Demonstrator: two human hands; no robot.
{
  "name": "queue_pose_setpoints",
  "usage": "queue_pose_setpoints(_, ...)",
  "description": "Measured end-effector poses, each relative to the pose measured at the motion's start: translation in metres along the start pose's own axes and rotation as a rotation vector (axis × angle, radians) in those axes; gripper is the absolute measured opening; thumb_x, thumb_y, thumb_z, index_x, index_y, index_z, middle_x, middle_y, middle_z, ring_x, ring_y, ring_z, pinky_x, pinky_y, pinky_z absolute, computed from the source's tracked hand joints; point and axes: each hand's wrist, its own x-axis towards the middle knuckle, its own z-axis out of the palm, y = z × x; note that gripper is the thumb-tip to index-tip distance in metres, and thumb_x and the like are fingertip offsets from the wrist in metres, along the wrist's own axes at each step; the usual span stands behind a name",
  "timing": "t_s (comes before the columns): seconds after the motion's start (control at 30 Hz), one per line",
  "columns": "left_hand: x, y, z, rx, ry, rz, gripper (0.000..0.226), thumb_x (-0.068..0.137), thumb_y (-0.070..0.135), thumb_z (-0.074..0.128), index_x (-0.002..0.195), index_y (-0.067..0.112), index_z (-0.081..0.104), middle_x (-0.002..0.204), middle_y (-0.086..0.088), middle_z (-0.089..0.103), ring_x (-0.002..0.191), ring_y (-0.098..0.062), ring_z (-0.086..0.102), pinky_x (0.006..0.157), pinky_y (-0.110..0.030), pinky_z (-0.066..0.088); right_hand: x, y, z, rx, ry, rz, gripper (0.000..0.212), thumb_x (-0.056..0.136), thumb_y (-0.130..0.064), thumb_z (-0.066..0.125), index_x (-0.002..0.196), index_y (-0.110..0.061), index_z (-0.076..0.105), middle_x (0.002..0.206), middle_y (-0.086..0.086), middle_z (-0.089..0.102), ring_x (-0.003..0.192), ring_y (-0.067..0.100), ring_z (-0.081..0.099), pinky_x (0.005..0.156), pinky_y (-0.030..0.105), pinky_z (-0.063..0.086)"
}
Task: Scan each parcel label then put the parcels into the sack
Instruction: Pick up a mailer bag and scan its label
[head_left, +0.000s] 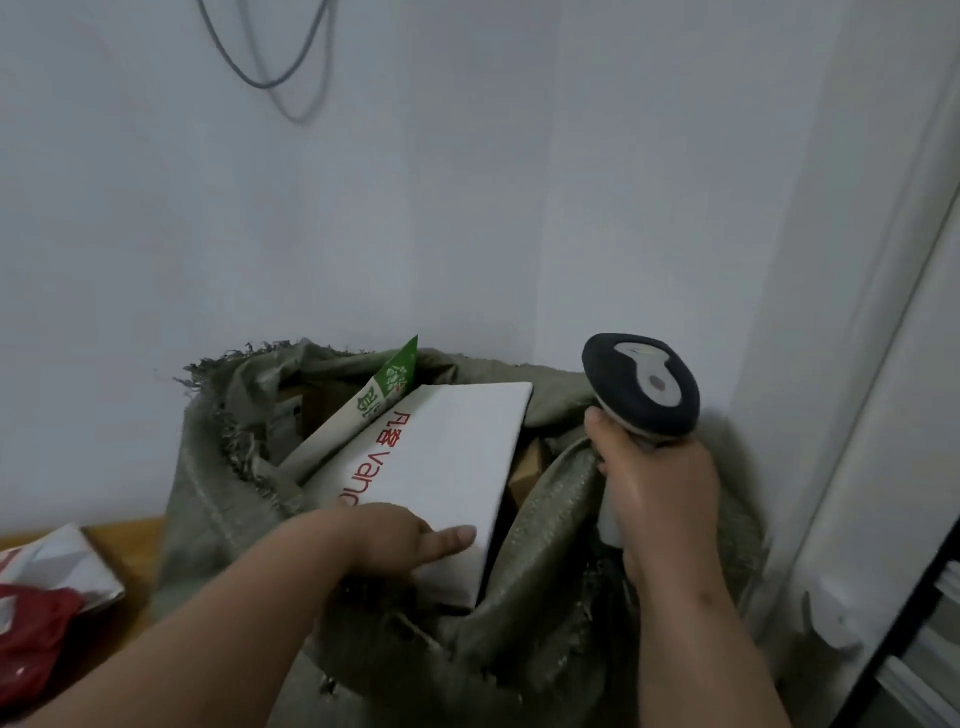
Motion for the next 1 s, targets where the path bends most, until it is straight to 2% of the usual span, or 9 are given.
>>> queue_pose_setpoints(0.1,-0.027,0.003,-0.005,0.033,-0.145,0.041,0.110,0.058,0.100,0.025,0.140,0.032,0.054,0.142,0.002,0.054,0.130,-0.021,0.048,0.109,-0.040,0.031,-0.008,0.001,0.002,-0.035,-0.012,-0.018,0.015,0.083,-0.025,0.079,0.077,-0.018,0.067,0.076,0.001,0.071,0.077,0.023,0.069,0.072,0.037,0.054)
queue_pose_setpoints(0.23,-0.063,0.007,0.006,0.179,-0.216,0.060,0.062,0.079,0.070,0.066,0.131,0.038,0.062,0.129,0.012,0.060,0.121,-0.016,0.052,0.102,-0.033,0.034,-0.023,0.003,0.004,-0.118,-0.080,0.024,0.016,0.083,-0.032,0.077,0.086,-0.020,0.068,0.103,0.013,0.069,0.085,0.024,0.067,0.076,0.033,0.051)
queue_pose_setpoints(0.37,-0.079,0.002,0.028,0.187,-0.077,0.068,0.024,0.093,0.040,0.063,0.107,0.022,0.068,0.095,0.005,0.063,0.085,-0.014,0.057,0.084,-0.034,0.044,-0.045,-0.008,0.002,-0.206,-0.047,-0.068,0.024,0.082,-0.030,0.079,0.081,-0.037,0.056,0.139,0.009,0.053,0.107,0.023,0.062,0.099,0.042,0.050)
queue_pose_setpoints(0.47,-0.094,-0.001,0.035,0.117,-0.053,0.079,0.015,0.100,0.039,0.051,0.101,0.025,0.057,0.090,0.005,0.053,0.074,-0.010,0.049,0.064,-0.027,0.039,-0.061,-0.020,-0.004,-0.287,-0.021,-0.132,0.022,0.085,-0.034,0.077,0.101,-0.033,0.063,0.157,0.004,0.028,0.113,0.014,0.054,0.096,0.027,0.040)
queue_pose_setpoints(0.57,-0.109,-0.005,0.042,0.051,-0.062,0.084,0.030,0.101,0.047,0.047,0.122,0.030,0.058,0.102,0.010,0.054,0.089,-0.010,0.052,0.077,-0.029,0.040,-0.077,-0.033,-0.006,-0.250,-0.039,-0.211,0.015,0.084,-0.030,0.078,0.087,-0.029,0.062,0.124,0.006,0.053,0.088,0.001,0.061,0.076,0.015,0.046)
queue_pose_setpoints(0.67,-0.127,-0.015,0.048,-0.042,-0.076,0.115,0.049,0.096,0.059,0.049,0.142,0.042,0.047,0.122,0.015,0.054,0.106,-0.009,0.055,0.093,-0.029,0.043,-0.100,-0.049,0.002,-0.140,-0.251,-0.085,0.014,0.082,-0.027,0.078,0.077,-0.023,0.066,0.076,0.007,0.071,0.074,0.018,0.070,0.065,0.032,0.055)
queue_pose_setpoints(0.77,-0.142,-0.032,0.051,-0.029,0.152,0.114,0.049,0.094,0.062,0.050,0.140,0.048,0.046,0.131,0.012,0.056,0.115,-0.013,0.056,0.107,-0.041,0.040,-0.131,-0.054,0.019,-0.056,-0.484,0.090,0.011,0.083,-0.026,0.078,0.079,-0.023,0.068,0.073,0.003,0.074,0.061,0.009,0.068,0.061,0.025,0.059)
queue_pose_setpoints(0.83,-0.155,-0.050,0.055,-0.037,0.363,0.086,0.043,0.095,0.059,0.049,0.136,0.048,0.050,0.123,0.013,0.058,0.112,-0.014,0.054,0.107,-0.047,0.039,-0.153,-0.049,0.035,-0.049,-0.550,0.121,0.012,0.084,-0.028,0.079,0.080,-0.027,0.068,0.074,-0.001,0.075,0.069,0.012,0.074,0.069,0.030,0.062)
queue_pose_setpoints(1.0,-0.198,-0.130,0.084,-0.364,0.653,0.029,0.036,0.095,0.050,0.056,0.128,0.036,0.063,0.111,0.013,0.064,0.100,-0.009,0.060,0.094,-0.037,0.050,-0.216,-0.038,0.094,-0.028,-0.608,0.216,0.012,0.085,-0.031,0.078,0.081,-0.023,0.071,0.071,0.002,0.076,0.070,0.016,0.075,0.072,0.033,0.062)
